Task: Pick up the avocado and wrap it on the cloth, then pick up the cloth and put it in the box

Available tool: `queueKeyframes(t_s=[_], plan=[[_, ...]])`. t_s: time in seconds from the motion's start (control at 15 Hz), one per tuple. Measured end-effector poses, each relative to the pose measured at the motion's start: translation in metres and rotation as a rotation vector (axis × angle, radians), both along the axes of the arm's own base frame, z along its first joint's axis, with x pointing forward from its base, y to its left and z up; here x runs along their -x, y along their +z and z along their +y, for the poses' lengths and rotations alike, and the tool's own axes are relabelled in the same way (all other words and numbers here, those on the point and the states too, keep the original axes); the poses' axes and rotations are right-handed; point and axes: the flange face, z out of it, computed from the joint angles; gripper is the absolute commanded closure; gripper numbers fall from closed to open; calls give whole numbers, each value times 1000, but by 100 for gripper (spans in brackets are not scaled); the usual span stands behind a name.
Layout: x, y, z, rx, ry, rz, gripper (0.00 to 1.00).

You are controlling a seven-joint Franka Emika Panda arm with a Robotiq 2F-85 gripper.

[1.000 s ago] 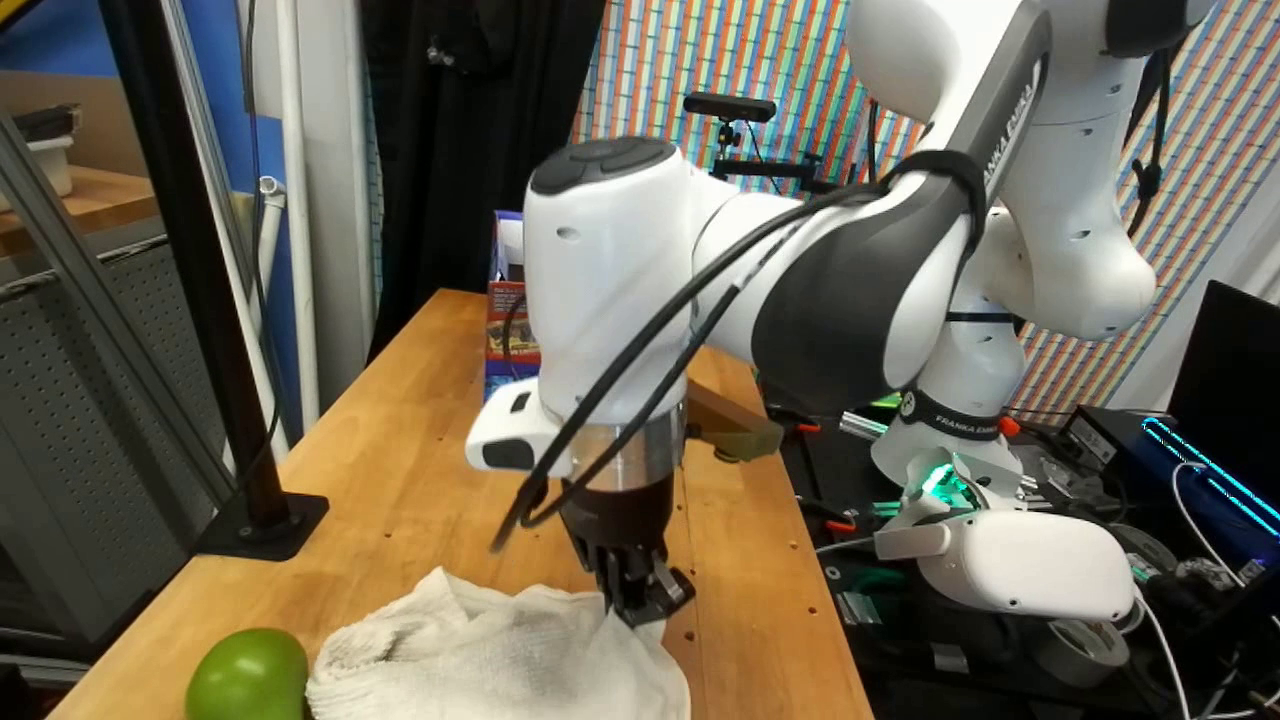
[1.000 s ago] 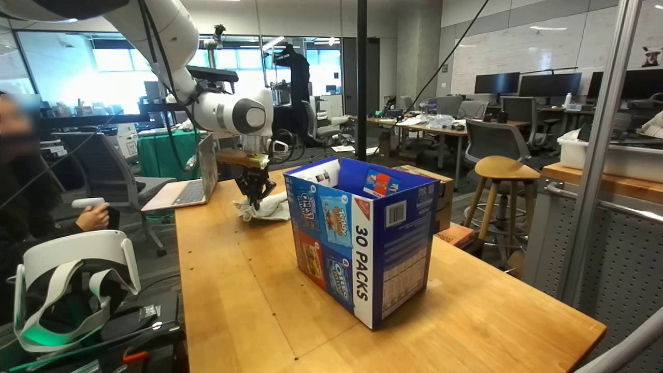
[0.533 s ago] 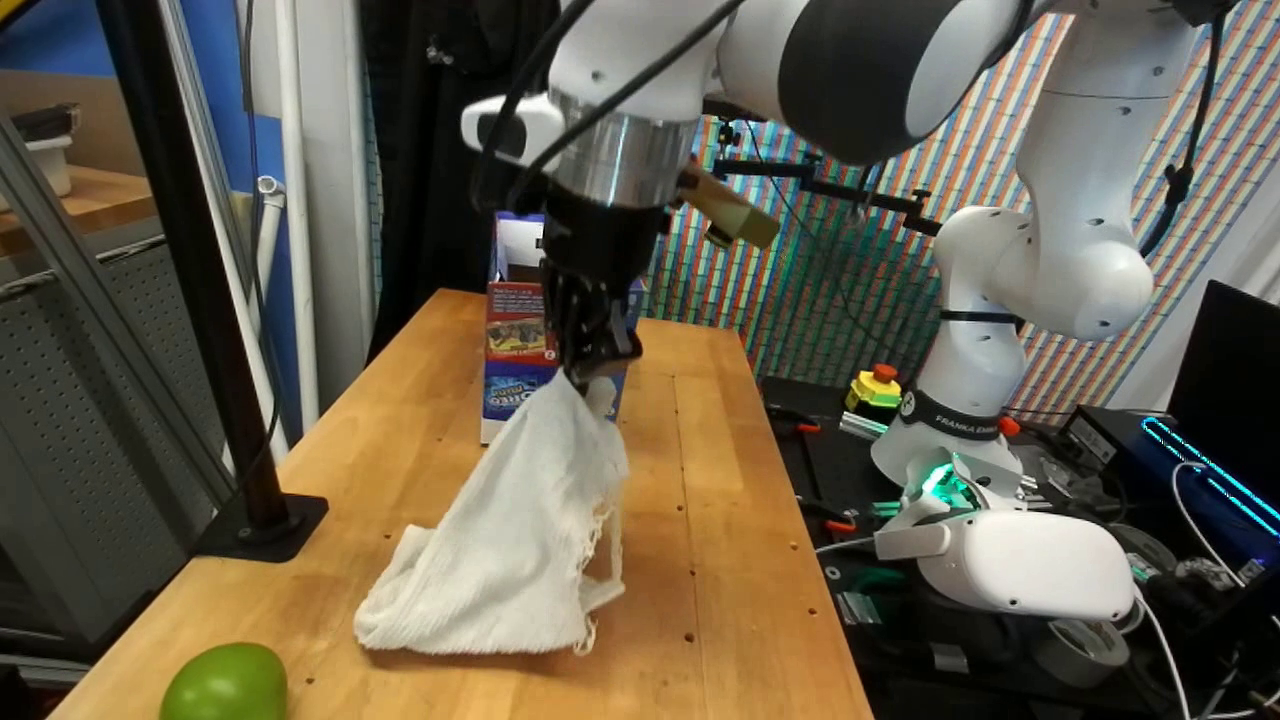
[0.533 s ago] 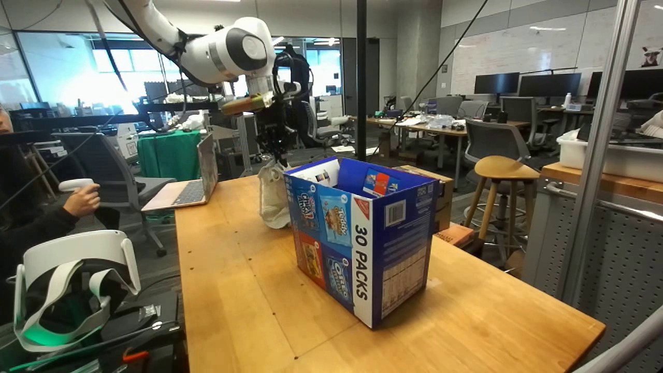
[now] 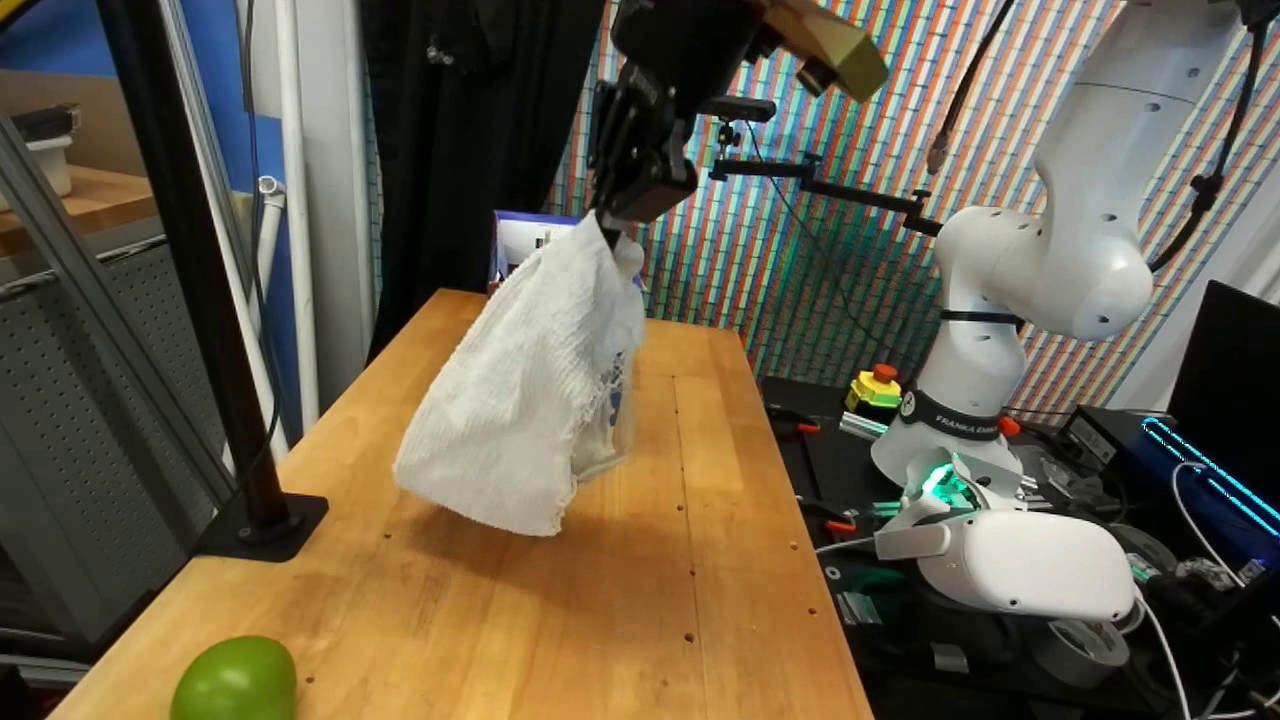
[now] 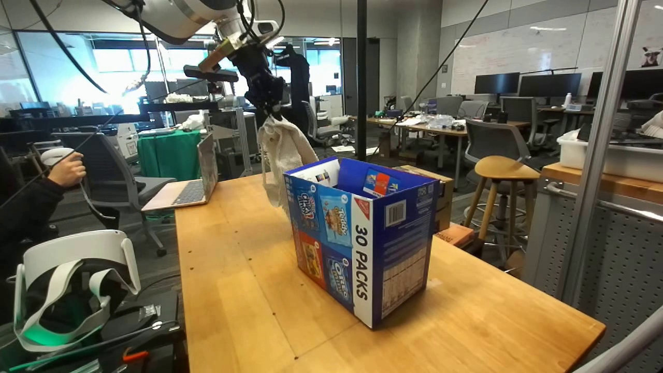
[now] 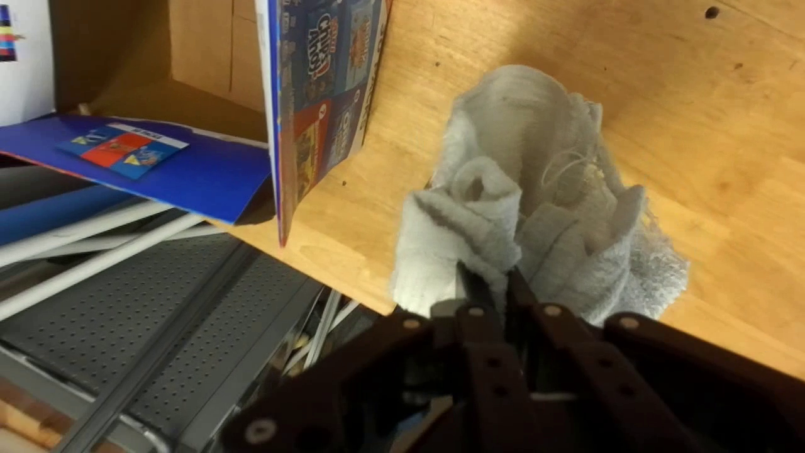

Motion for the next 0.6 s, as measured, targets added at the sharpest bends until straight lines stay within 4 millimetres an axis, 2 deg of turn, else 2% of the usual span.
queueKeyframes(t_s=[0.33,0.6], plan=[[36,48,14,46,-11,-95,92],[62,58,30,82,7,-110,92]])
